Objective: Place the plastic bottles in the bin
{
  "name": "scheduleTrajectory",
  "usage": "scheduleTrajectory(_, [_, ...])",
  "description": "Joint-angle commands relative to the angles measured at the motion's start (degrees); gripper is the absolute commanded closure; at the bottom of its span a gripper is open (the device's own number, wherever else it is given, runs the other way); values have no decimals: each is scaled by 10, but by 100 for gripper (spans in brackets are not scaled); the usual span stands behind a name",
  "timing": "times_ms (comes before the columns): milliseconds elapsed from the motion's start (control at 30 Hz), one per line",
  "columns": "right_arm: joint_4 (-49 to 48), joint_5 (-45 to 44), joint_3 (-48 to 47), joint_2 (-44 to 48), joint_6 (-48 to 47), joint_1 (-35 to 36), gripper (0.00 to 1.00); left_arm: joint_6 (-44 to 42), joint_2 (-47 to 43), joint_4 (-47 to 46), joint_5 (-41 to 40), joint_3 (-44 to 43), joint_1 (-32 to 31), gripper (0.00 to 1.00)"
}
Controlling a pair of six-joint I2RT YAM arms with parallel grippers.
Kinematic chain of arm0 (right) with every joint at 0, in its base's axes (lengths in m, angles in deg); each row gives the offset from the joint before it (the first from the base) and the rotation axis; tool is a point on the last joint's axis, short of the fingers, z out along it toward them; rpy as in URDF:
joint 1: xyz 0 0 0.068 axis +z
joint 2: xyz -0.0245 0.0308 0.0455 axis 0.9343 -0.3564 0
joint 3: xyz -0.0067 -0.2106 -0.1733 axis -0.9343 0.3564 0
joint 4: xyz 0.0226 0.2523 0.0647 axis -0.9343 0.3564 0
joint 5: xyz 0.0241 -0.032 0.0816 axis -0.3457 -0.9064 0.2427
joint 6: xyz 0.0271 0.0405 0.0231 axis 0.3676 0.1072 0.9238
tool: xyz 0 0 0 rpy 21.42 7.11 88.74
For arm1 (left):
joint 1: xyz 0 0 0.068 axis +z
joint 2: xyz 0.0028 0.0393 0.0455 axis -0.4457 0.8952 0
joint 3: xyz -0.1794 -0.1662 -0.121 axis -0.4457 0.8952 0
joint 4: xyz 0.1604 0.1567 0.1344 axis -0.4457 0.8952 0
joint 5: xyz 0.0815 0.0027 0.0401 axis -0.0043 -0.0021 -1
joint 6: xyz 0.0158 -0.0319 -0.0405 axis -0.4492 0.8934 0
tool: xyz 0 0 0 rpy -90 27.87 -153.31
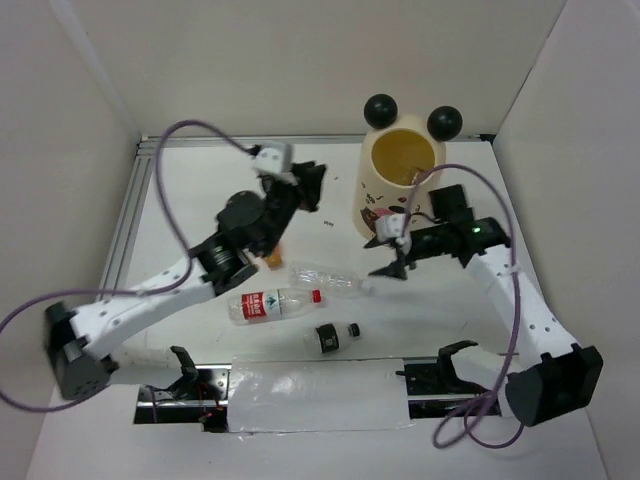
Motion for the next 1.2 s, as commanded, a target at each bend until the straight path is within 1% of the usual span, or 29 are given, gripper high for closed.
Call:
scheduleTrajectory(0, [-185,-158,56,2,164,169,25,110,-125,203,-97,94,1,67])
scheduleTrajectory(33, [-256,-196,69,-3,216,203,9,144,-182,252,-104,115,1,58])
scheduleTrajectory(67, [-277,-230,74,-32,230,234,1,224,-208,303,-104,150,1,47])
scheduleTrajectory(100, [-290,-238,74,-52,240,242,1,271,-232,406,-104,165,1,25])
scheduleTrajectory(133, [-297,-249,49,-102,259,251,1,363,-274,451,-91,180,1,17])
scheduleTrajectory(167, [-297,-272,34,-130,272,267,1,407,-291,537,-85,206,1,12])
scheduleTrajectory(200, [-297,-280,20,-157,281,267,1,448,-305,577,-76,217,1,9])
scheduleTrajectory(233, [-304,-290,-11,-209,311,276,1,516,-318,609,-57,227,1,8])
scheduleTrajectory(300, [-304,-306,-43,-257,323,289,1,567,-352,654,-44,258,1,8])
scheduleTrajectory(333, [-314,-328,-67,-295,342,302,1,595,-375,681,-37,274,-5,8])
scheduleTrajectory(367, [-321,-328,-75,-310,350,303,1,603,-375,687,-37,274,-5,8])
scheduleTrajectory(433, [-329,-361,-95,-353,363,324,1,620,-403,713,-45,287,-18,6])
scheduleTrajectory(500, [-329,-368,-109,-379,368,337,1,635,-415,735,-51,287,-24,6])
scheduleTrajectory(600, [-329,-394,-117,-417,376,353,1,644,-421,780,-51,287,-24,5])
scheduleTrajectory(700, [-334,-419,-111,-449,376,359,1,664,-434,799,-35,287,-24,5])
scheduleTrajectory(767, [-340,-427,-111,-466,376,359,5,686,-434,814,-27,293,-24,5])
scheduleTrajectory(800, [-340,-427,-111,-478,376,354,7,723,-434,821,-17,293,-24,4])
scheduleTrajectory(867, [-334,-419,-117,-483,376,347,13,757,-434,821,-2,298,-24,4])
scheduleTrajectory(900, [-321,-419,-117,-483,376,347,22,776,-434,821,14,303,-24,2])
scheduleTrajectory(933, [-313,-410,-131,-483,369,347,29,808,-434,821,21,309,-24,2])
scheduleTrajectory(967, [-303,-389,-138,-483,362,347,38,821,-434,814,30,310,-24,2])
scheduleTrajectory(1000, [-265,-370,-152,-483,345,347,45,837,-434,801,43,317,-24,2])
scheduleTrajectory(1033, [-242,-351,-187,-477,338,347,54,868,-434,793,48,317,-24,0])
scheduleTrajectory(1067, [-212,-293,-213,-468,326,342,57,881,-434,785,49,323,-24,0])
scheduleTrajectory(1100, [-176,-258,-241,-463,309,342,59,898,-434,778,55,323,-24,0])
scheduleTrajectory(1133, [-114,-229,-301,-448,287,342,60,917,-429,769,56,323,-24,0])
scheduleTrajectory(1167, [-86,-165,-335,-440,275,336,61,941,-429,764,56,323,-24,0])
